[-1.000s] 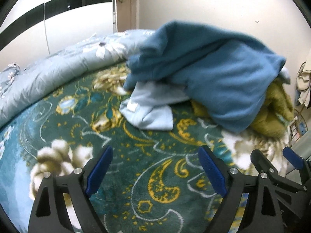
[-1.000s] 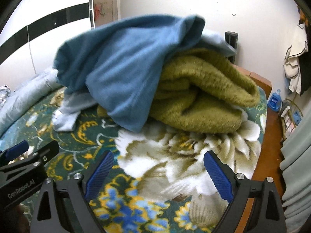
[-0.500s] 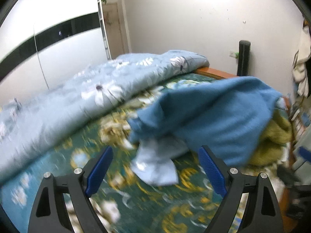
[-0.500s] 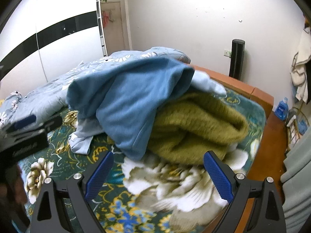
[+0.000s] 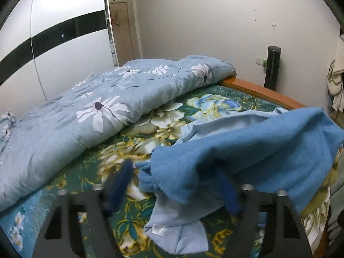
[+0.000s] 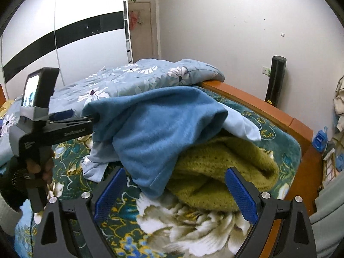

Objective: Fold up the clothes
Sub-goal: 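Grasp the blue fleece sweatshirt with the left gripper and lift it off the pile, then carry the blue sweatshirt with the left gripper to the open bed area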

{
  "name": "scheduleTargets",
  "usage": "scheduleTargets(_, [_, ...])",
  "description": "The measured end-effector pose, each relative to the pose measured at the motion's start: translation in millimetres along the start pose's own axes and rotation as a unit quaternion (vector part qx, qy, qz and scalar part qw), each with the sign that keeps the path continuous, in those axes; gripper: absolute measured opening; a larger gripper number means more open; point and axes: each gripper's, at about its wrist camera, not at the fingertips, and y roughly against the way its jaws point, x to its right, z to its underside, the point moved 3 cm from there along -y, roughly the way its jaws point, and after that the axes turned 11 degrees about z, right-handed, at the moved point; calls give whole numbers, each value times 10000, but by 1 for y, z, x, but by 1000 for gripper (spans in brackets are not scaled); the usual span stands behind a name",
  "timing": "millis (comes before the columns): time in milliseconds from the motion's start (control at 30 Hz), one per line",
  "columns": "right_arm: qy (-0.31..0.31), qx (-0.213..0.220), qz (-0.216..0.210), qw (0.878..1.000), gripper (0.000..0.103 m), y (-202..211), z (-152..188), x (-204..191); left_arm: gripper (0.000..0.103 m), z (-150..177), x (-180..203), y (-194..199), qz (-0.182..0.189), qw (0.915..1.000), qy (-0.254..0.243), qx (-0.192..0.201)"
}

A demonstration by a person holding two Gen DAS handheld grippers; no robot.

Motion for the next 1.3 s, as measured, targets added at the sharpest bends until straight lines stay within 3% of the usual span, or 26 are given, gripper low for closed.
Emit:
scheduleTargets(100, [43,46,-20,10000,96,0,-2,-2,16,1,0,-7,107,9999,111,-72])
scheduleTargets(167, [84,88,-31,9999,96,1,-3,-4,11,-1,2,-3,104,9998,136,41])
scheduleTargets(367, [70,115,-2,9999,96,6,-3,-1,8,-21,-8,32,201,9958,598,662])
scheduleTargets(533, [35,154,6,9999,96,17,-5,-1,8,-53,-33,100,267,9832,1095,1435])
scheduleTargets(767, [94,453,-107,9989,96,54,-16,-16,8,-78,-55,205,-142,9738,917,2075])
scheduleTargets(933, [172,623,-306,9974,96,80,-20,-40,8,-67,-77,280,-502,9675,706,2375])
scheduleTargets(1100, [349,654,-572,9956,96,97,-14,-74,9,-13,-76,318,-336,9784,188,2031])
scheduleTargets(1200, [522,648,-728,9939,96,106,-8,-98,9,37,-81,306,-280,9898,77,1397])
scheduleTargets(1300, [742,647,-804,9919,96,112,-1,-118,9,89,-95,285,-79,9963,389,759])
